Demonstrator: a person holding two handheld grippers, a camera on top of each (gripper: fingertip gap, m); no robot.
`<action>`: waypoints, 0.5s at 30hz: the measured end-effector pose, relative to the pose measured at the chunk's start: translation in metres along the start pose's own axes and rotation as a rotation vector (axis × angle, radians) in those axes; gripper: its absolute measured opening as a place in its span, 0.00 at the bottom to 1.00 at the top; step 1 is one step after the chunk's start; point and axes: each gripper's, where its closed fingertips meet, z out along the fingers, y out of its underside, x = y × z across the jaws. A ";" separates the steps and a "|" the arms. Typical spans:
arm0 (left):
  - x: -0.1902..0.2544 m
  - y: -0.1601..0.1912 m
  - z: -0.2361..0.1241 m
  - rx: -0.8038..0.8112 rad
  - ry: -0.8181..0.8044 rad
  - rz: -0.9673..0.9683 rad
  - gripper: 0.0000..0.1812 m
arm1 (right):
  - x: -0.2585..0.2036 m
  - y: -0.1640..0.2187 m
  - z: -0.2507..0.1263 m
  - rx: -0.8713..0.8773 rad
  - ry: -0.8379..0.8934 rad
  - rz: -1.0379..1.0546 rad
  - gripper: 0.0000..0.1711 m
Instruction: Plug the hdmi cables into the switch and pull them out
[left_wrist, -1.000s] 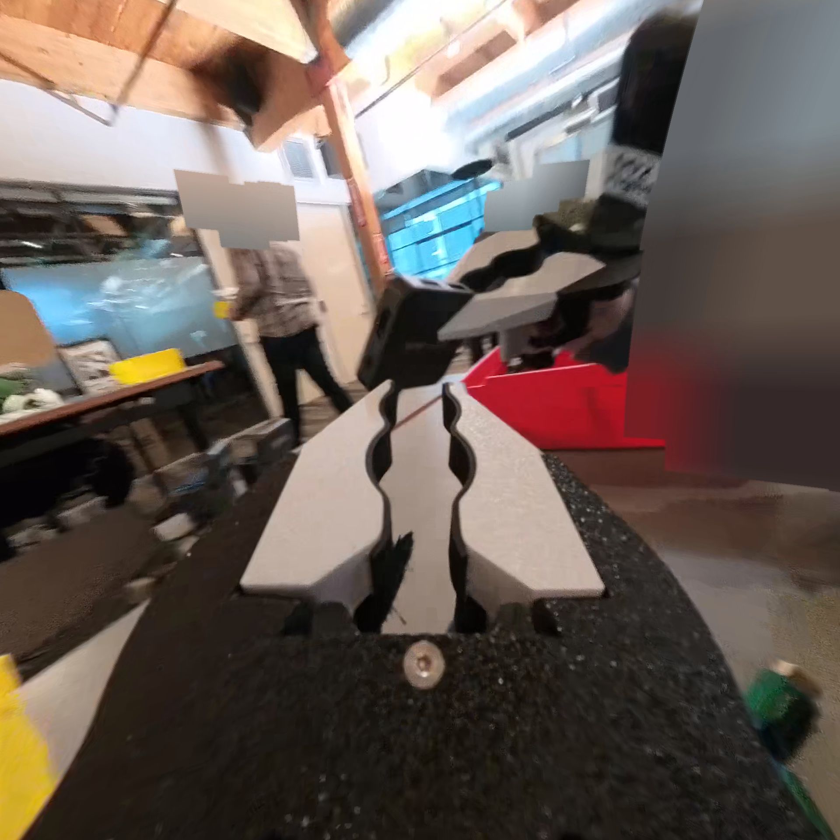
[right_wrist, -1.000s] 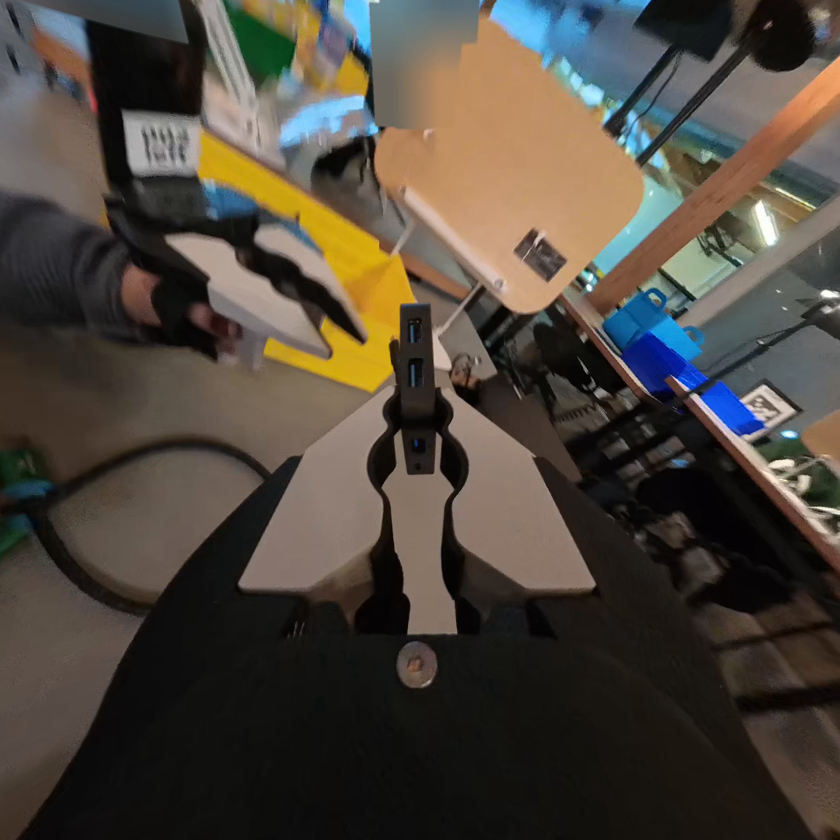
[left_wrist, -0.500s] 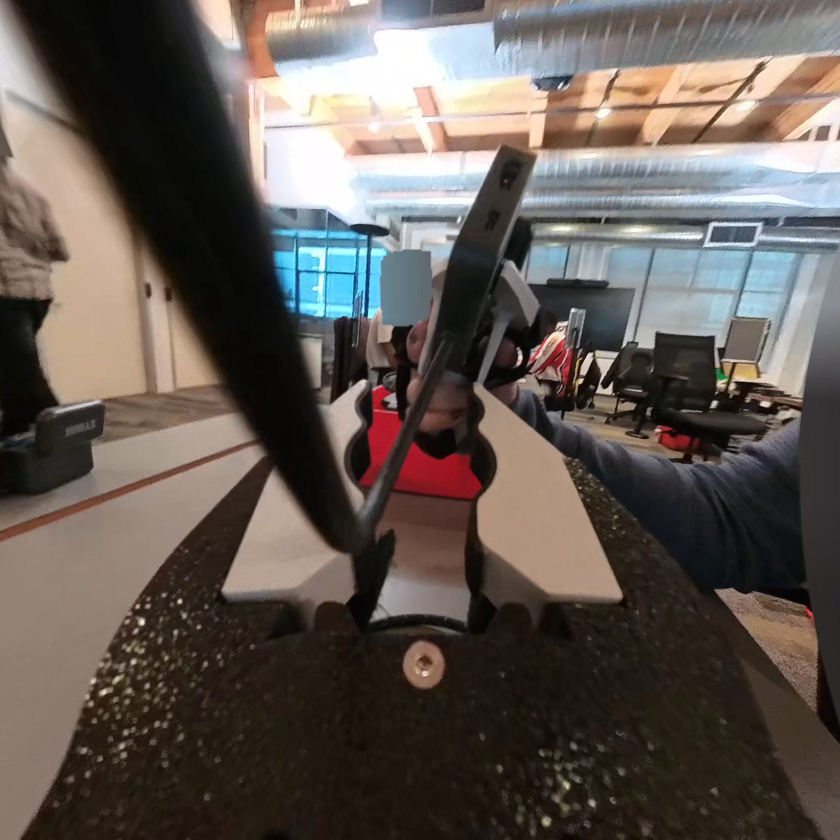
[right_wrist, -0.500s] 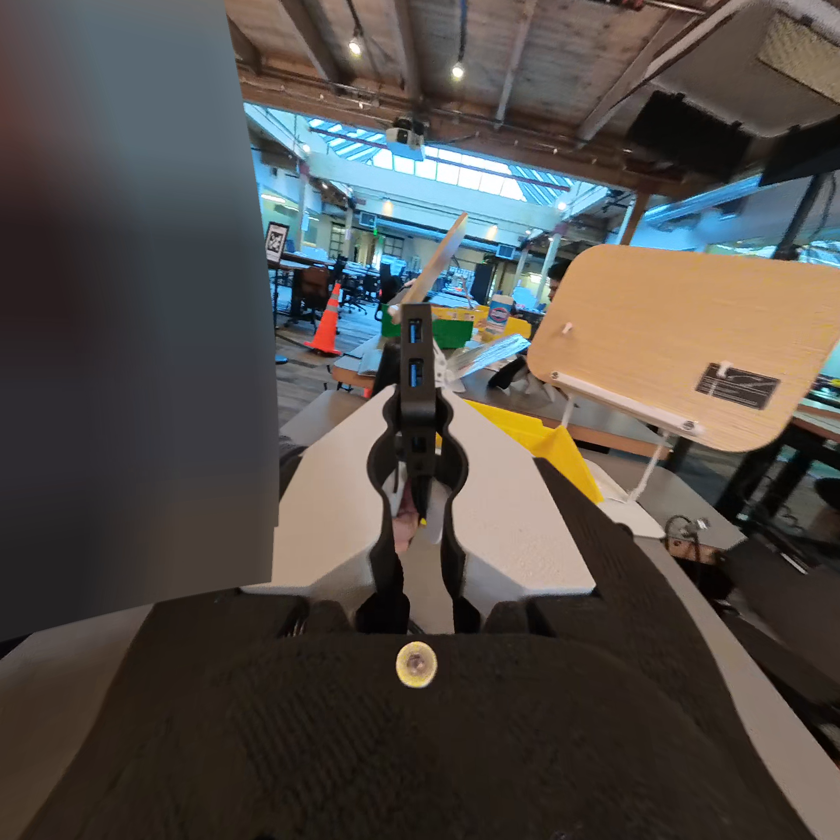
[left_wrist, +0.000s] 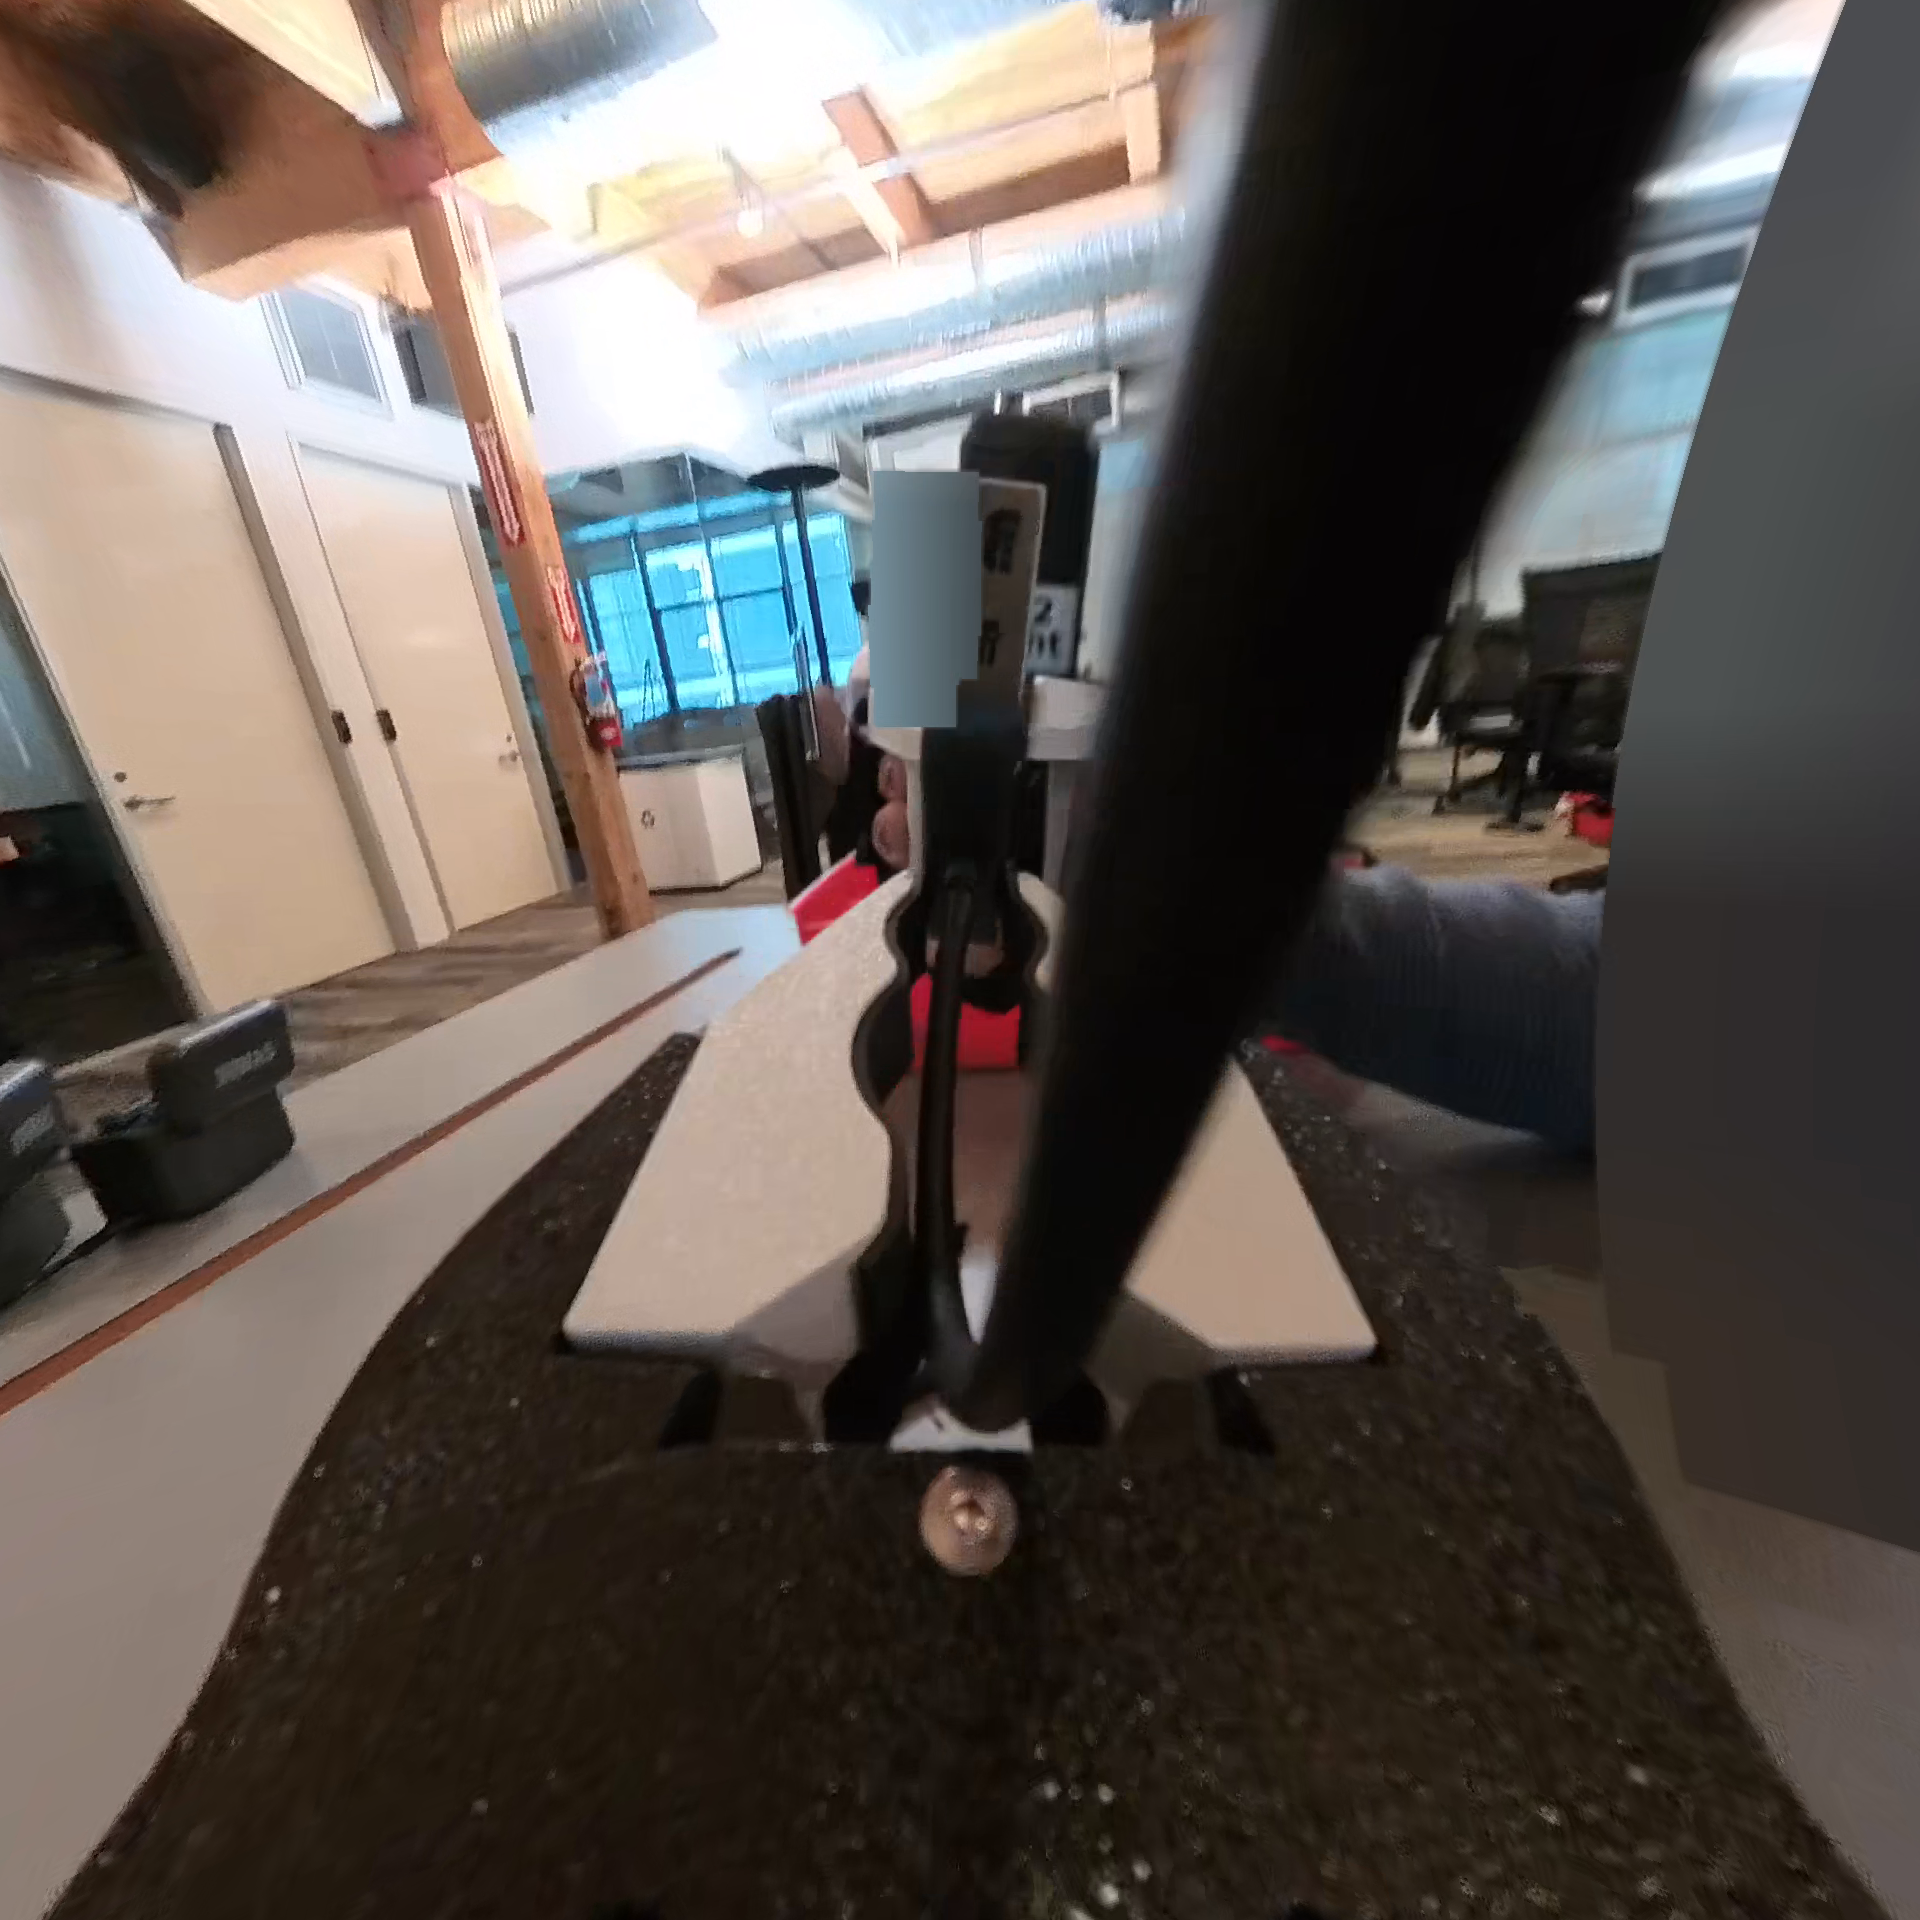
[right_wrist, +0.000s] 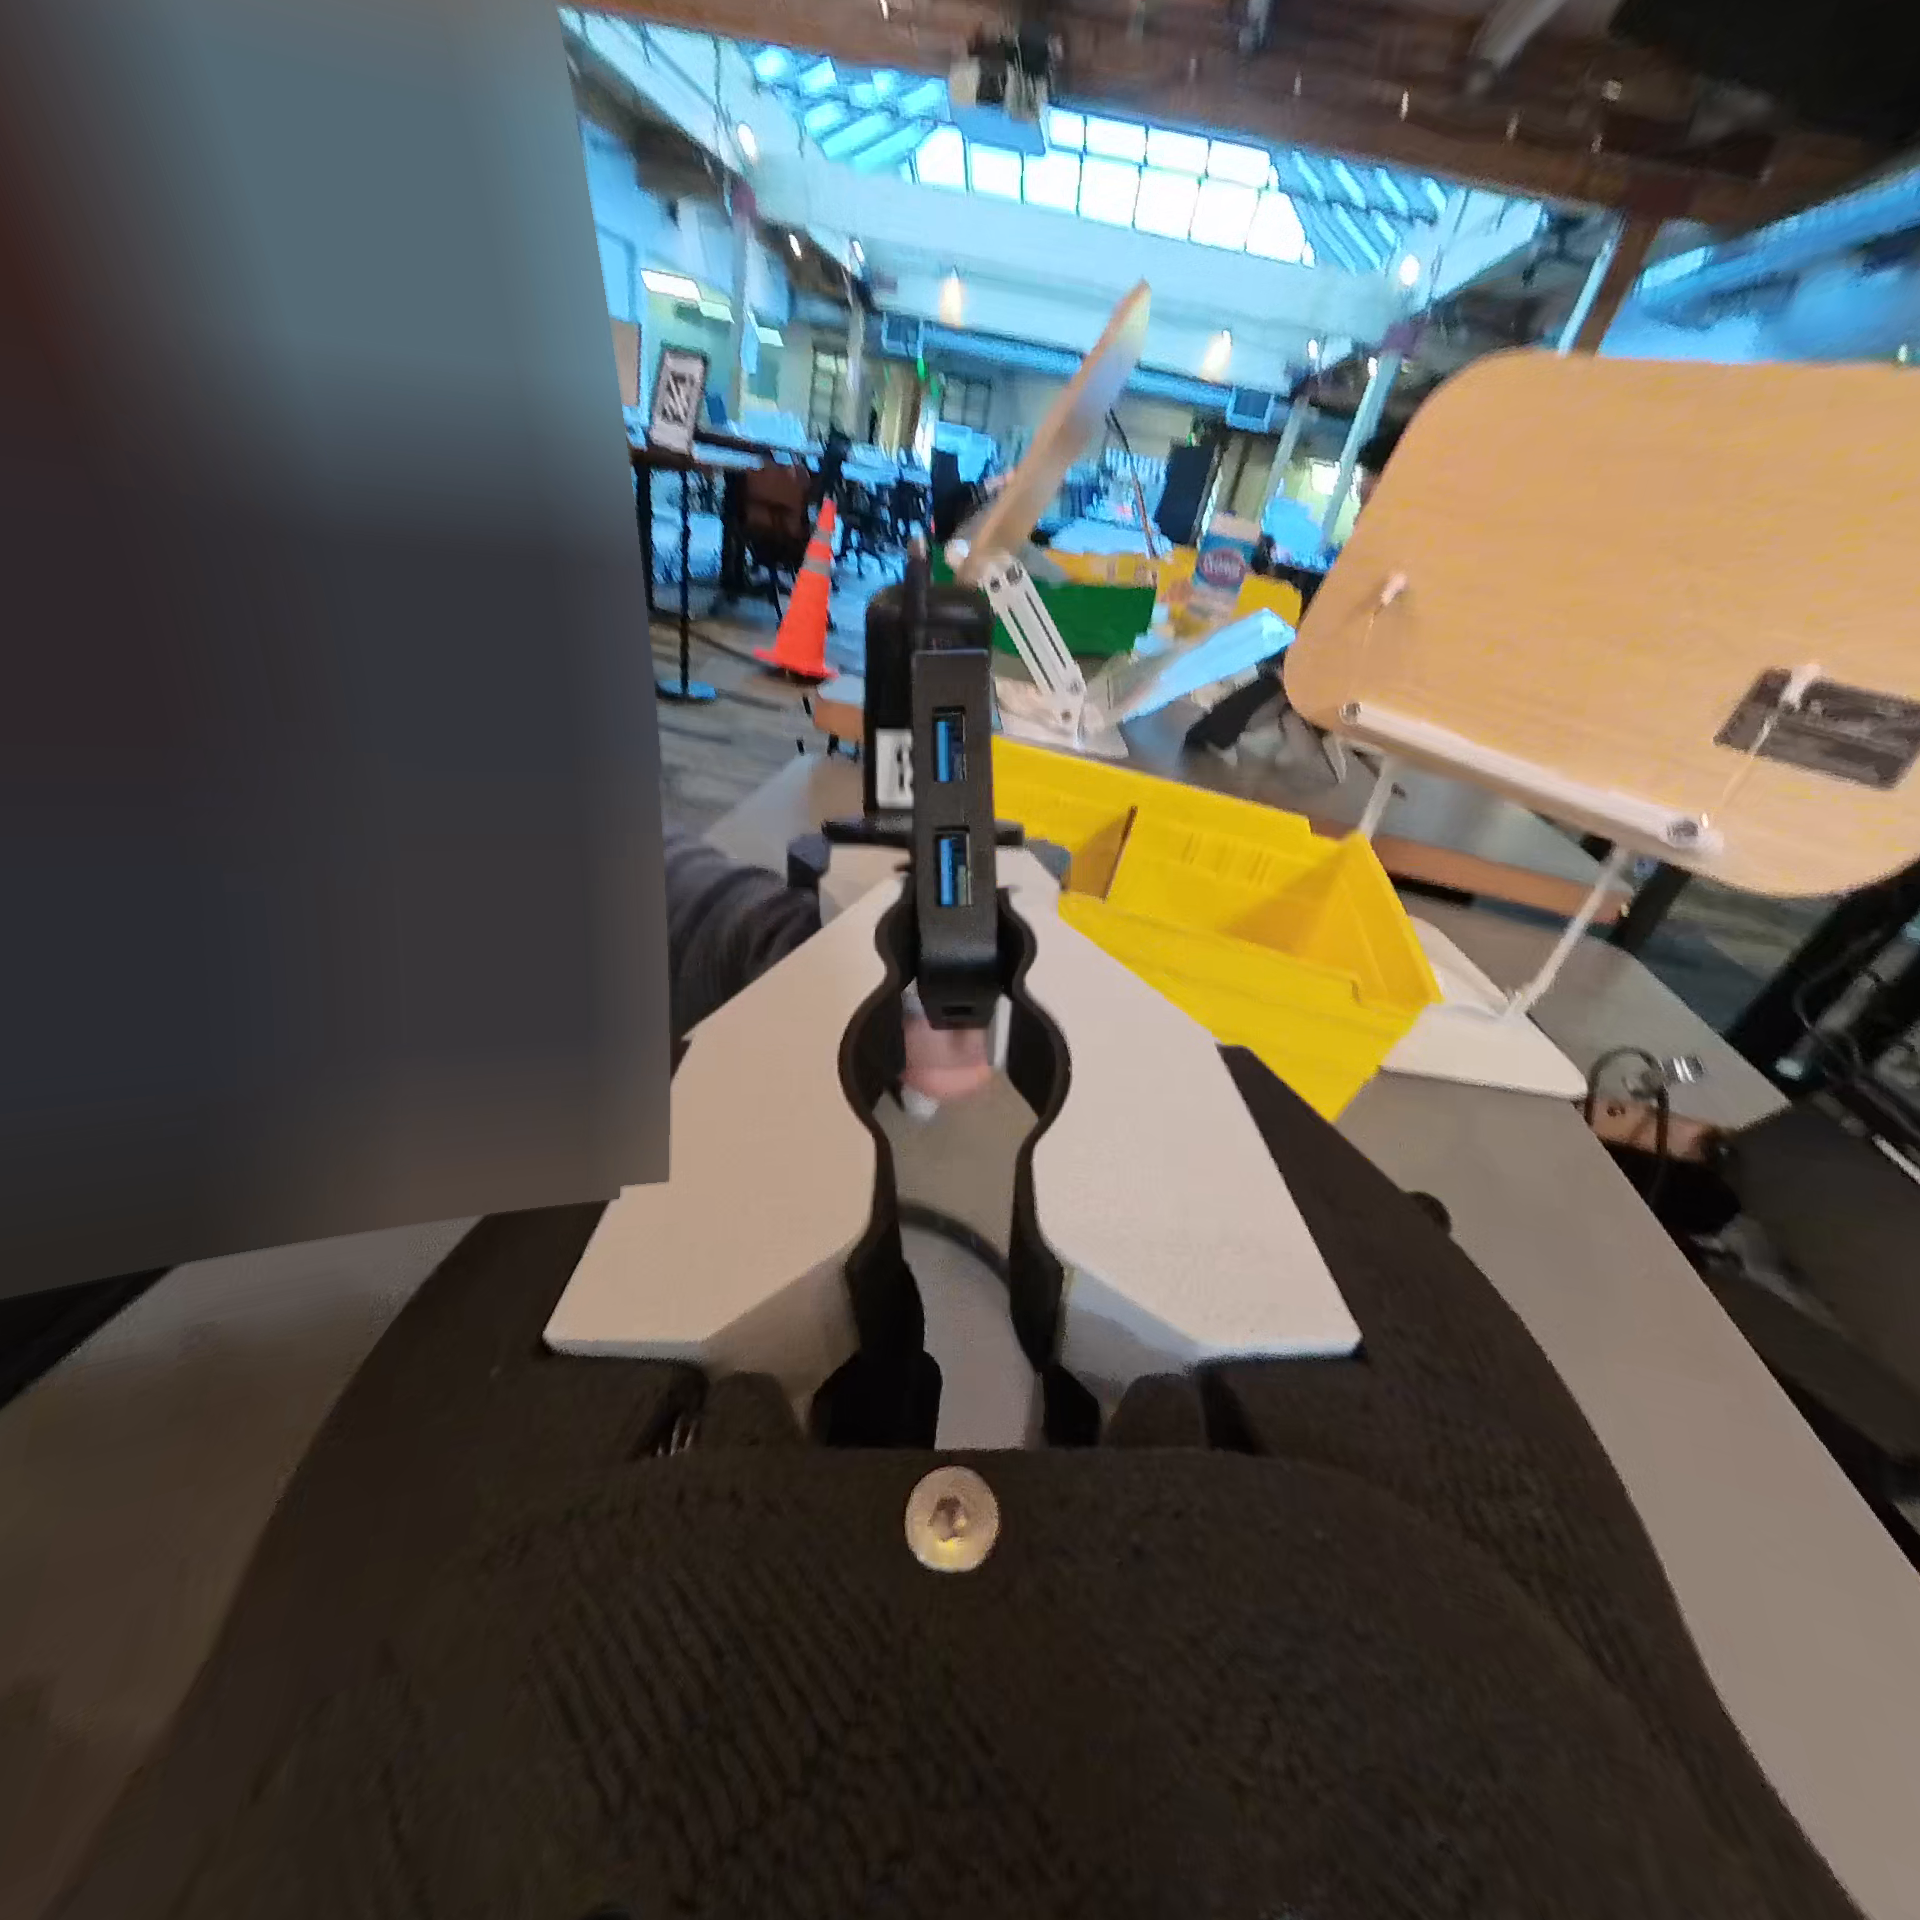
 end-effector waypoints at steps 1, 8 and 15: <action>-0.002 0.006 0.001 -0.046 -0.009 0.004 0.06 | 0.002 0.006 -0.003 -0.044 0.016 0.003 0.07; -0.028 0.049 -0.006 -0.392 -0.145 0.205 0.06 | 0.025 0.052 -0.025 -0.555 0.279 -0.090 0.18; -0.025 0.058 -0.007 -0.447 -0.134 0.310 0.07 | 0.019 0.063 -0.024 -0.707 0.261 -0.147 0.09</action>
